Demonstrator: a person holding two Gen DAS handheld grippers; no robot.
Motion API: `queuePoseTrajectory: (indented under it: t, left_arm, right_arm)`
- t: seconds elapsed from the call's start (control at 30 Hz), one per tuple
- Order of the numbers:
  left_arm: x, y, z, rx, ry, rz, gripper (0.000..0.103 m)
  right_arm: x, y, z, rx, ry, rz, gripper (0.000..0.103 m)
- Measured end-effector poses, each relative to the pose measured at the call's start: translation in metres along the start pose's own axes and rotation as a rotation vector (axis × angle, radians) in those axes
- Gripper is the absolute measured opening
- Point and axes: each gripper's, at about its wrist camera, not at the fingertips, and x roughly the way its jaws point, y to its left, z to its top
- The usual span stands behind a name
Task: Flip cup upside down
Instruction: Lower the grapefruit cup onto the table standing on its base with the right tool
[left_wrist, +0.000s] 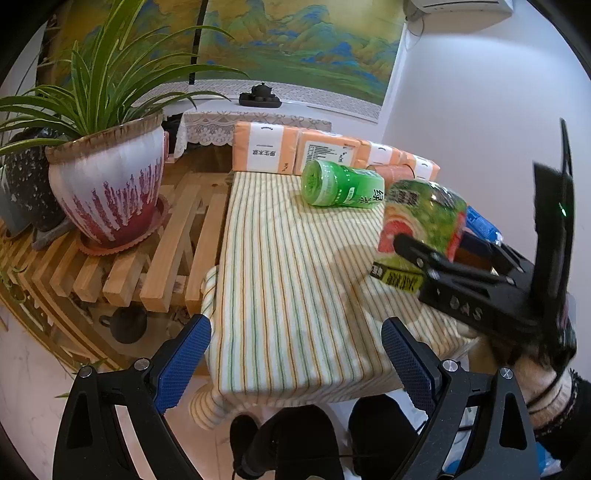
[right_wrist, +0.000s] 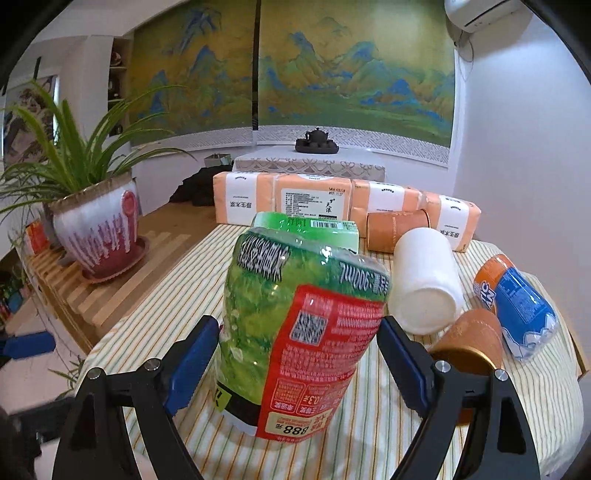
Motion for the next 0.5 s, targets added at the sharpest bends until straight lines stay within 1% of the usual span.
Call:
queuePoseTrajectory:
  t: [0.23, 0.3, 0.4, 0.5]
  left_arm:
    - [-0.005, 0.000, -0.003, -0.003, -0.006, -0.004, 0.095]
    - [-0.006, 0.000, -0.004, -0.003, -0.005, -0.004, 0.095]
    - [-0.007, 0.000, -0.005, -0.003, -0.006, -0.001, 0.095]
    - [-0.010, 0.001, -0.007, -0.006, -0.008, 0.003, 0.095]
  right_arm:
    - [-0.014, 0.004, -0.017, -0.026, 0.001, 0.004, 0.083]
    - [-0.014, 0.005, -0.020, -0.032, 0.002, 0.008, 0.081]
    - [-0.013, 0.009, -0.022, -0.040, 0.011, 0.019, 0.080]
    - [-0.012, 0.011, -0.023, -0.033, 0.023, 0.050, 0.080]
